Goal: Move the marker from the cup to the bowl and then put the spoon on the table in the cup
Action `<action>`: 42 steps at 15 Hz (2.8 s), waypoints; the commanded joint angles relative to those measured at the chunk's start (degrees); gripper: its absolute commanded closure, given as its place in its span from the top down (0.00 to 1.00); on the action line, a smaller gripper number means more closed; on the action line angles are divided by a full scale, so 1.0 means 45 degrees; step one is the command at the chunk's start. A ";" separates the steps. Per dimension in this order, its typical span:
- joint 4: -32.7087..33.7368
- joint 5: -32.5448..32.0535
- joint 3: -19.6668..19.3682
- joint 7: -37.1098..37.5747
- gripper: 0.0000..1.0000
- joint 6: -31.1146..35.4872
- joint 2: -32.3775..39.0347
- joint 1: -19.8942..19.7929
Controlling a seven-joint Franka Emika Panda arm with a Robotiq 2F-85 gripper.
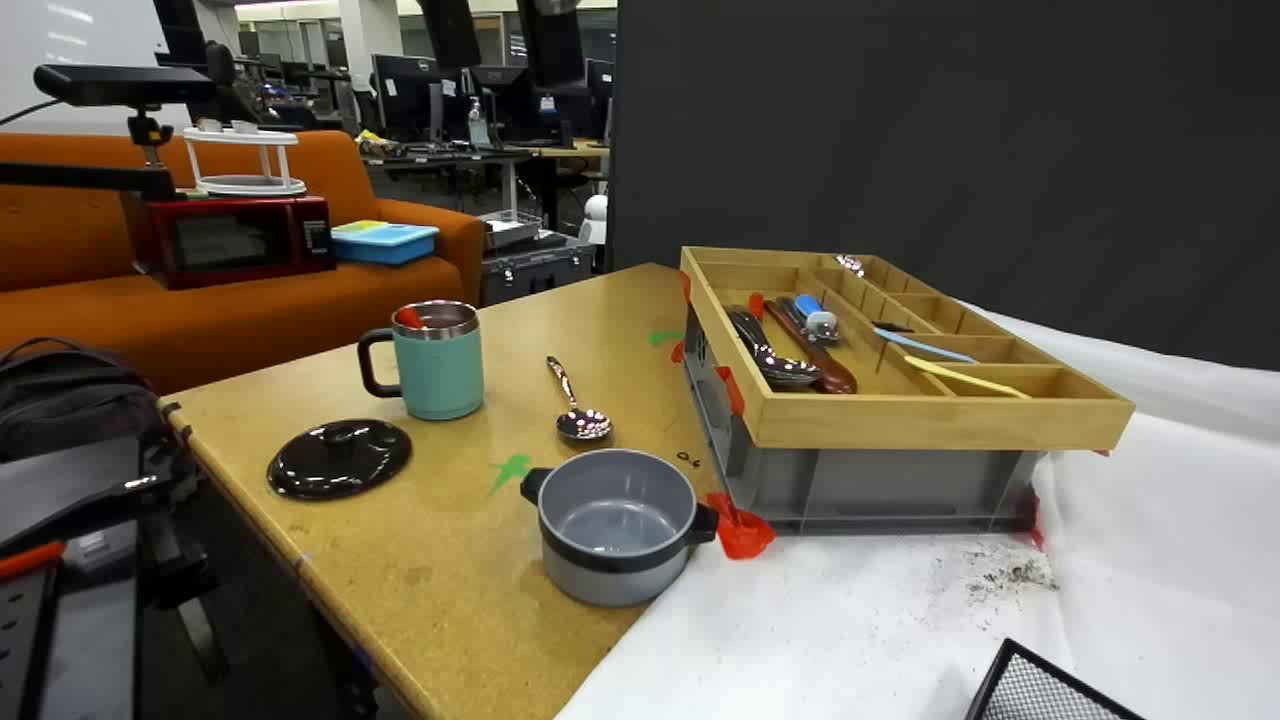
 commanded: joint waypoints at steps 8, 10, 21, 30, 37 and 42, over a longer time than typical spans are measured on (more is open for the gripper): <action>0.0023 0.0135 0.0166 -0.0091 1.00 -0.0038 0.0018 -0.0162; 0.0165 0.0468 0.0475 0.0844 1.00 -0.0485 0.0982 -0.0095; 0.1267 0.5689 0.3014 0.6821 1.00 -0.1702 0.5305 0.1485; 0.2911 0.8847 0.4499 1.1567 1.00 0.0008 0.7995 0.2079; 0.3068 0.8625 0.4447 1.1795 1.00 0.0010 0.8211 0.2113; 0.3217 0.8648 0.4382 1.1682 1.00 -0.0293 0.8348 0.2035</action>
